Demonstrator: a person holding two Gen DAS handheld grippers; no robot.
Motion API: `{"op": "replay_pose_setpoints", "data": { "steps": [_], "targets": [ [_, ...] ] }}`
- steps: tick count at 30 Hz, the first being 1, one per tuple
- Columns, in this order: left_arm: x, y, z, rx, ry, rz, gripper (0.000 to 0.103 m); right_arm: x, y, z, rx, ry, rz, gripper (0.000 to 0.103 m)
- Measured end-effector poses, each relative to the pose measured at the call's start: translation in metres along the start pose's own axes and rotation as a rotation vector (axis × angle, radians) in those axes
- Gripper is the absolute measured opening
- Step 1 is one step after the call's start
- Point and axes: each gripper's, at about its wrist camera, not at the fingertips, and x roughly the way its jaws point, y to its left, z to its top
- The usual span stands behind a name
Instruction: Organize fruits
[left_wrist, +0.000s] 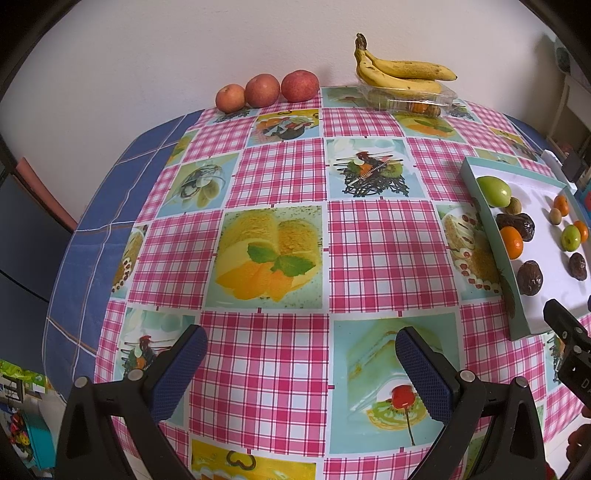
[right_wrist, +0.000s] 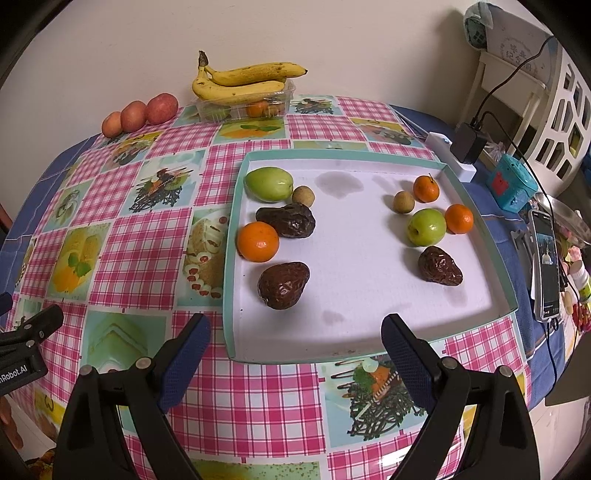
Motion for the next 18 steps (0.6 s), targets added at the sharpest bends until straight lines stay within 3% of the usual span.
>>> {"op": "replay_pose_setpoints", "data": {
  "steps": [18],
  "targets": [
    [0.0006, -0.0009, -0.0002, -0.007, 0.005, -0.006, 0.103, 0.0008, 0.0006, -0.0009, -0.001, 0.002, 0.000, 0.094]
  ]
}}
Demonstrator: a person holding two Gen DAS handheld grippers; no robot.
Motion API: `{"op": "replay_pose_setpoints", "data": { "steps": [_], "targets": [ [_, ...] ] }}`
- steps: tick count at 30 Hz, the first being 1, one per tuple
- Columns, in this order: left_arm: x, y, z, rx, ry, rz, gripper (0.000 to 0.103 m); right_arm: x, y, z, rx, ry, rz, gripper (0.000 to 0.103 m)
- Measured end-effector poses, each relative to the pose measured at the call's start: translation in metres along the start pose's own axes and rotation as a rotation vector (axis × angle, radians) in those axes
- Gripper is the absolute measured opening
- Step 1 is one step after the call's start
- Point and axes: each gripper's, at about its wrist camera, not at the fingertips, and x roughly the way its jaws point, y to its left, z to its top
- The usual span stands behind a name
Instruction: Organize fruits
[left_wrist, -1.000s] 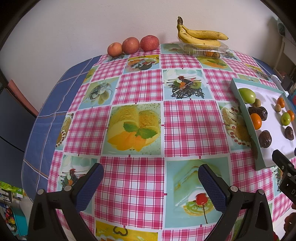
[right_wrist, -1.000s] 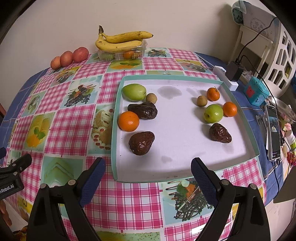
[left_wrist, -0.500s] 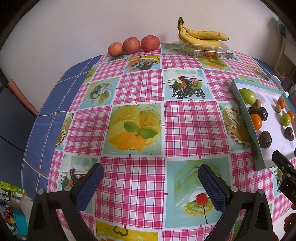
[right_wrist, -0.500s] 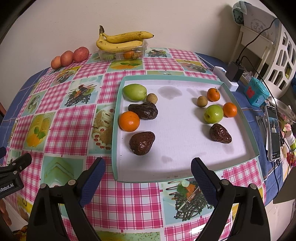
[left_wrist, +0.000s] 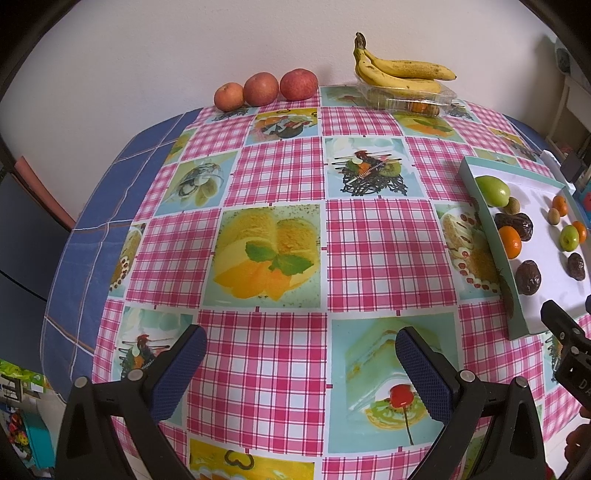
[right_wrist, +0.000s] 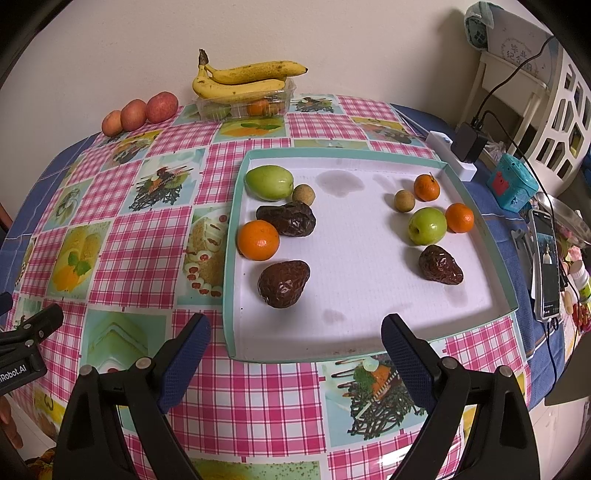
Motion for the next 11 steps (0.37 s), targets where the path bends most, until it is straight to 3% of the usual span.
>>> {"op": "replay_pose_setpoints", "data": {
  "steps": [11],
  "targets": [
    [-0.0032, -0.0023, 0.0008, 0.011, -0.008, -0.009, 0.103, 0.0010, 0.0002, -0.0007, -0.003, 0.002, 0.001, 0.094]
  ]
}}
